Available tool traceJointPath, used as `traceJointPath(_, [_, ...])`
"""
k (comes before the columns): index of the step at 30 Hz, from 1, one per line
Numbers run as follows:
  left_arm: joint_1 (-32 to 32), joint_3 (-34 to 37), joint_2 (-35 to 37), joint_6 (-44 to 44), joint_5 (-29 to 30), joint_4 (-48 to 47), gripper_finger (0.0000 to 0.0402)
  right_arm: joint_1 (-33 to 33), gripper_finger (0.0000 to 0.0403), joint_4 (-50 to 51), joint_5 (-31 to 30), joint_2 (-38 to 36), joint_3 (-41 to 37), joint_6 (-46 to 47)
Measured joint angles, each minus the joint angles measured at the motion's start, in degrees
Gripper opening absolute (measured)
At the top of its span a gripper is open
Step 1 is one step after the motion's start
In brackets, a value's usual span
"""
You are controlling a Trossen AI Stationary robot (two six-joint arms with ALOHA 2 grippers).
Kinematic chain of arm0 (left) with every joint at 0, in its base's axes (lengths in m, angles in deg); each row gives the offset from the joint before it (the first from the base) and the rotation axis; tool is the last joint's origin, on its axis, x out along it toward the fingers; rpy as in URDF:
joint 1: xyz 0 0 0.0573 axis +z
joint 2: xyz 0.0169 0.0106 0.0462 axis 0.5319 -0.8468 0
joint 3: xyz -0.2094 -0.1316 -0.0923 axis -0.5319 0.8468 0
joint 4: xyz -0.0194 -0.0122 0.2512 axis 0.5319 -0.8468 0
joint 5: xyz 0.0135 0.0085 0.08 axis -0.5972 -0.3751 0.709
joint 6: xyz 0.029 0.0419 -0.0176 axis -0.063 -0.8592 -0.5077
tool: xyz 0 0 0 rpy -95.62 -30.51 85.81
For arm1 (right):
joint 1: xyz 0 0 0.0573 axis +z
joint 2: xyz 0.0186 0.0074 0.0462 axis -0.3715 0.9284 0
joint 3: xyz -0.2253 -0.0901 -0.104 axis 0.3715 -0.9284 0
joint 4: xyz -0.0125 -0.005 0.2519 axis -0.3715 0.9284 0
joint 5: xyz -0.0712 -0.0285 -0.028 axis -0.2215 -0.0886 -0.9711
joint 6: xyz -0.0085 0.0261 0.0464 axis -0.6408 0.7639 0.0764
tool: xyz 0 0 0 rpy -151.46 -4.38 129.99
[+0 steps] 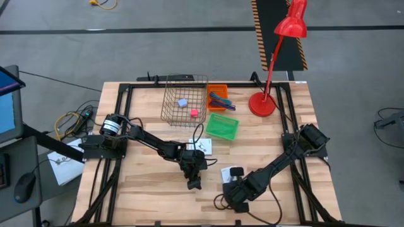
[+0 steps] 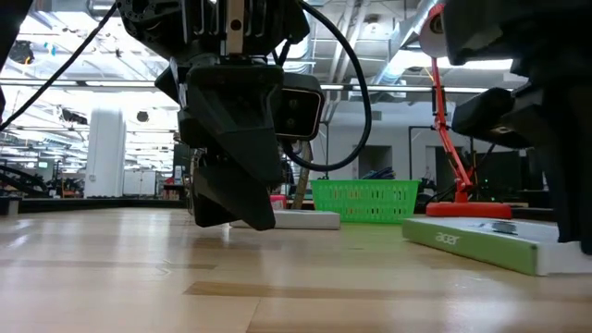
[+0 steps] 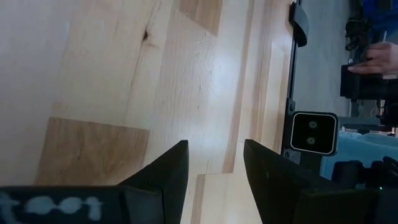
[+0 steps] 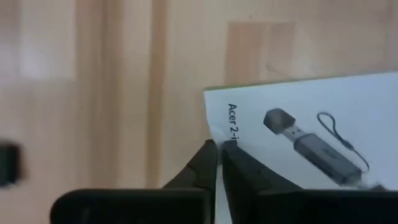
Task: Pick and place items into bin
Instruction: Put the top card reader box into the green basket
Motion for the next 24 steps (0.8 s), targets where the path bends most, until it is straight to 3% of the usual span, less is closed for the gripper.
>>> traceJointPath(7, [-0.06, 0.00, 0.00, 0.00, 0.42, -0.41, 0.0143, 0.10, 0.0002, -4.29, 4.28, 0.18, -0.06, 12.34])
traceJointPath(14, [-0.35, 0.00, 0.00, 0.00, 0.71, -0.63, 0.0143, -0.47, 0.0000, -1.29, 0.09, 2.16, 3.16, 17.61])
traceJointPath(17, [-0.35, 0.00, 0.00, 0.00, 0.96, -0.89, 0.0143, -0.61, 0.0000, 3.36, -4.62, 2.34, 5.42, 19.46])
traceJointPath(24, [-0.37, 0.00, 0.00, -0.53, 1.37, -1.65, 0.0143, -1.95, 0.0001, 24.65, -13.76, -1.99, 13.77, 21.72])
